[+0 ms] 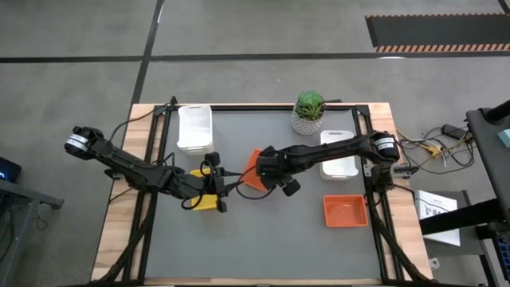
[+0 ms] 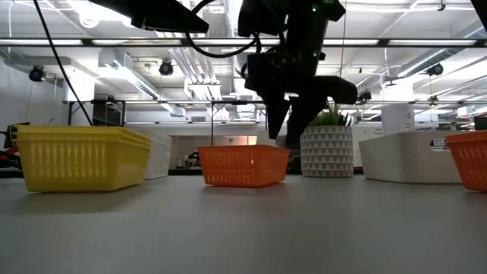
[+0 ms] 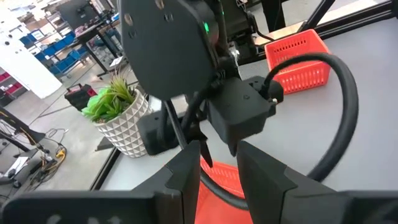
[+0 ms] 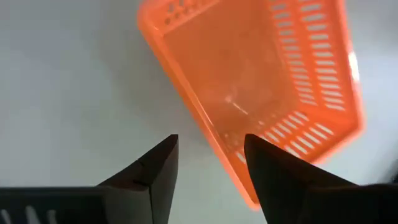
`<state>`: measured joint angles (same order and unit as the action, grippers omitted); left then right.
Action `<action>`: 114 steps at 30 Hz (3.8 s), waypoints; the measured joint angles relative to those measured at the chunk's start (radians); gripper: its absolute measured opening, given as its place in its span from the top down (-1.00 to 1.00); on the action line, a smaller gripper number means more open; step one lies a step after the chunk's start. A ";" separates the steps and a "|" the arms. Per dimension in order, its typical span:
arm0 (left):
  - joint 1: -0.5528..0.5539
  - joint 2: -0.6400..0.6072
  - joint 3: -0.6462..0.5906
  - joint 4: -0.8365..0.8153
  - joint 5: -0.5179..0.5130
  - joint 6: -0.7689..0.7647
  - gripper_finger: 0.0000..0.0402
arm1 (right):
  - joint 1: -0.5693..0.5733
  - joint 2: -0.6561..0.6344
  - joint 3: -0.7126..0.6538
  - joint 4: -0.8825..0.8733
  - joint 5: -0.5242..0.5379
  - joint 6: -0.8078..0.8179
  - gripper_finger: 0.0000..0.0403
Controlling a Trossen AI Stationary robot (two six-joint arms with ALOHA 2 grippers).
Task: Stack baskets by color
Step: Stack the left orange bin on top of the right orange bin, then stack the right white bin on top of the left white bin
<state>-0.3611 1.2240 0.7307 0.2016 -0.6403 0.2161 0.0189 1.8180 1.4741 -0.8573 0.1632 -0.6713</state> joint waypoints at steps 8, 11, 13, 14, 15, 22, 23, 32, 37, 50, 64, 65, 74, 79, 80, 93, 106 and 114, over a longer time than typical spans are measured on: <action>0.000 0.000 0.000 0.000 0.000 0.000 0.55 | -0.002 0.069 -0.020 0.081 -0.005 -0.009 0.24; -0.001 0.000 0.001 -0.001 0.000 0.000 0.55 | -0.002 0.079 -0.019 0.087 -0.005 -0.021 0.45; -0.001 0.000 0.001 0.001 0.000 0.000 0.55 | -0.002 0.081 -0.019 0.088 -0.005 -0.025 0.63; -0.001 0.000 0.000 0.000 0.000 0.000 0.55 | -0.002 0.081 -0.019 0.086 -0.005 -0.026 0.73; -0.001 0.000 0.000 0.000 0.000 0.000 0.55 | -0.002 0.079 -0.019 0.082 -0.006 -0.026 0.83; -0.001 0.000 0.003 0.010 0.000 0.000 0.55 | 0.036 0.039 -0.005 0.017 -0.006 0.094 0.95; -0.001 0.000 0.002 0.022 0.000 0.000 0.55 | 0.046 0.034 0.000 -0.003 -0.005 0.135 0.95; -0.001 0.000 0.001 0.046 0.000 -0.001 0.55 | 0.195 -0.034 0.065 -0.215 -0.001 0.541 0.95; -0.001 0.000 0.001 0.069 0.009 -0.003 0.55 | 0.303 -0.047 0.149 -0.353 0.021 0.776 0.96; -0.008 0.001 0.000 0.078 0.040 0.000 0.55 | 0.547 -0.076 0.305 -0.686 -0.067 1.175 0.96; -0.008 0.000 0.000 0.085 0.041 0.000 0.55 | 0.688 -0.222 0.115 -0.651 -0.058 1.405 0.96; -0.008 0.000 0.001 0.084 0.041 0.000 0.55 | 0.695 -0.235 0.091 -0.648 -0.058 1.421 0.96; -0.008 0.000 0.000 0.080 0.041 0.000 0.55 | 0.721 -0.369 -0.153 -0.505 -0.081 1.489 0.96; -0.008 0.000 0.000 0.080 0.042 0.000 0.55 | 0.724 -0.423 -0.260 -0.441 -0.150 1.525 0.96; -0.008 0.000 0.000 0.079 0.041 0.000 0.55 | 0.725 -0.430 -0.273 -0.438 -0.163 1.529 0.96; -0.008 0.000 -0.001 0.079 0.041 0.000 0.55 | 0.732 -0.443 -0.409 -0.419 -0.190 1.525 0.72; -0.008 0.000 -0.001 0.078 0.041 0.000 0.55 | 0.729 -0.445 -0.351 -0.398 -0.139 1.537 0.52; -0.008 0.000 -0.004 0.077 0.041 0.000 0.55 | 0.683 -0.448 -0.335 -0.386 0.048 1.493 0.82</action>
<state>-0.3691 1.2243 0.7265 0.2790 -0.5991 0.2165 0.7020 1.3697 1.1392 -1.2433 0.2110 0.8220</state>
